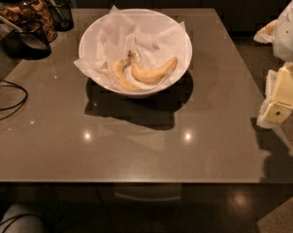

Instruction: Pick banana from white bowl

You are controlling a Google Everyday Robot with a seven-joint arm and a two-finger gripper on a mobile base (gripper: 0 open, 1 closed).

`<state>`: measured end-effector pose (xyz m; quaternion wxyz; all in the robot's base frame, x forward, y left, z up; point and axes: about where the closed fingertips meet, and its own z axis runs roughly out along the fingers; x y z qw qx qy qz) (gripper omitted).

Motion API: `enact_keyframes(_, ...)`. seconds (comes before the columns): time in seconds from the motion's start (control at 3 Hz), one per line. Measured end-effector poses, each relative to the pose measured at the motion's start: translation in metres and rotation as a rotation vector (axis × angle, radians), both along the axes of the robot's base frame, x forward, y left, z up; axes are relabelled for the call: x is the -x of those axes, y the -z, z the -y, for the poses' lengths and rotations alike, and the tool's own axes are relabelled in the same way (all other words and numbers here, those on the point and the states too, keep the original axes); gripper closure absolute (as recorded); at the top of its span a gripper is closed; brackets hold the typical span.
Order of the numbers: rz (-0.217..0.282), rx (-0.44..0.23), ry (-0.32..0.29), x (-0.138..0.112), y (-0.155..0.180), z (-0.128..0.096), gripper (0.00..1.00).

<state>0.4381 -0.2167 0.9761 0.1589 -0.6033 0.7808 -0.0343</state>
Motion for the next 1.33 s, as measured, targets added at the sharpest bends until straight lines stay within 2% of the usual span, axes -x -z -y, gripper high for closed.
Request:
enact_keyframes(0.33,0.0,0.0,0.0,0.0,0.0,0.0,0.0)
enact_keyframes(0.67,-0.022,0.034,0.036,-0.016,-0.013,-0.015,0.0)
enact_keyframes(1.0,-0.003,0.082,0.055,-0.066,-0.033,-0.051,0.0)
enact_keyframes(1.33,0.016,0.101,0.039,-0.108,-0.037,-0.085,0.0)
